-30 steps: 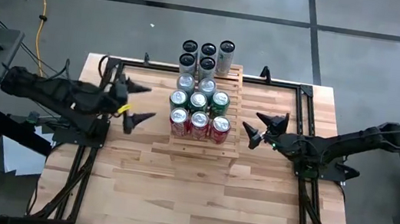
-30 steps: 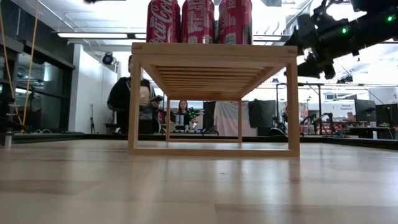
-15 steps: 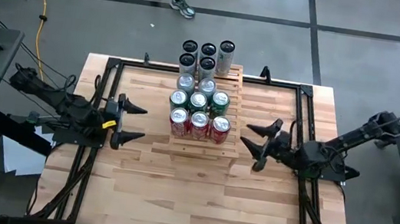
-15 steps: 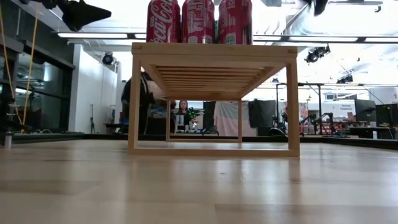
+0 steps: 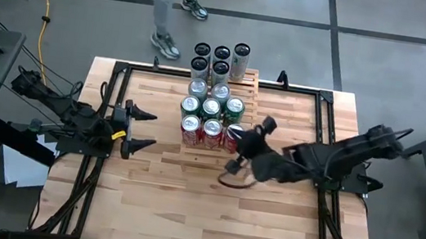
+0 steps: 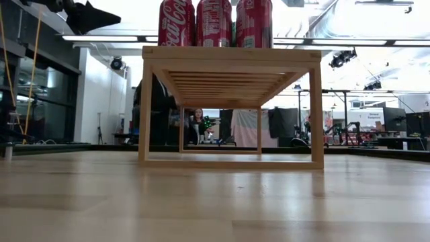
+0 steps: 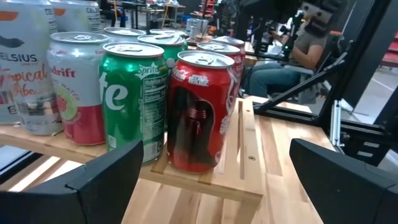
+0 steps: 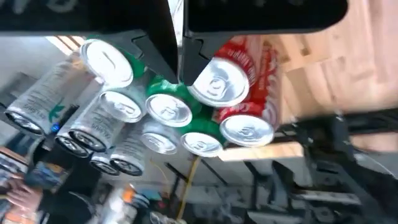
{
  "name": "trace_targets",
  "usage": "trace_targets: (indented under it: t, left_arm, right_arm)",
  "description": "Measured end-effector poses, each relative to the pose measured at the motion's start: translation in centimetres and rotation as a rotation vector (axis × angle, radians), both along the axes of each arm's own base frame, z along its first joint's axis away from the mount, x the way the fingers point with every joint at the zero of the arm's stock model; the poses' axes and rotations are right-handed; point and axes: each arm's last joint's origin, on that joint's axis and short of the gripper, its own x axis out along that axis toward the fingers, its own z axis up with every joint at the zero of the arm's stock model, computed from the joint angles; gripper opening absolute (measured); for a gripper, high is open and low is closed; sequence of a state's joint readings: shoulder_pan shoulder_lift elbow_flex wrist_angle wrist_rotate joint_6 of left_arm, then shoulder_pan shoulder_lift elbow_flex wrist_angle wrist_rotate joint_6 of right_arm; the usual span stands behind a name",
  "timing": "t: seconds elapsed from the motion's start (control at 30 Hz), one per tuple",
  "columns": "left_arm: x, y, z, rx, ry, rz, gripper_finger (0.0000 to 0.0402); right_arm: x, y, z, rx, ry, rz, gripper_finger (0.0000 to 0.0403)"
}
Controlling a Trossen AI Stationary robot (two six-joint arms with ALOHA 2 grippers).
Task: Place canned beverage on shelf
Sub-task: Return to Home Position
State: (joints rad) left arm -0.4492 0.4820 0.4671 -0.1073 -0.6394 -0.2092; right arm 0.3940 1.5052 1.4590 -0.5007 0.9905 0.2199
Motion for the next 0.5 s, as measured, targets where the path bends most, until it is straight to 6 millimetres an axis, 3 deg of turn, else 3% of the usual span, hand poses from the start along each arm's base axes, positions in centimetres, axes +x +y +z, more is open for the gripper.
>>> trace_targets:
  t: [0.17, 0.37, 0.5]
  left_arm:
    - [0.0, 0.0, 0.0, -0.017, 0.0, -0.001, 0.0394]
    - [-0.1, -0.1, -0.4, -0.033, 0.029, -0.007, 0.0394]
    - [-0.1, -0.2, -0.3, -0.036, 0.022, -0.018, 0.0394]
  right_arm:
    - [2.1, -0.7, 0.7, 0.017, 0.136, -0.067, 0.0001]
    - [2.7, -0.8, 1.2, 0.047, 0.235, -0.122, 0.0]
    - [2.7, -0.8, 1.5, 0.11, 0.265, -0.069, 0.0]
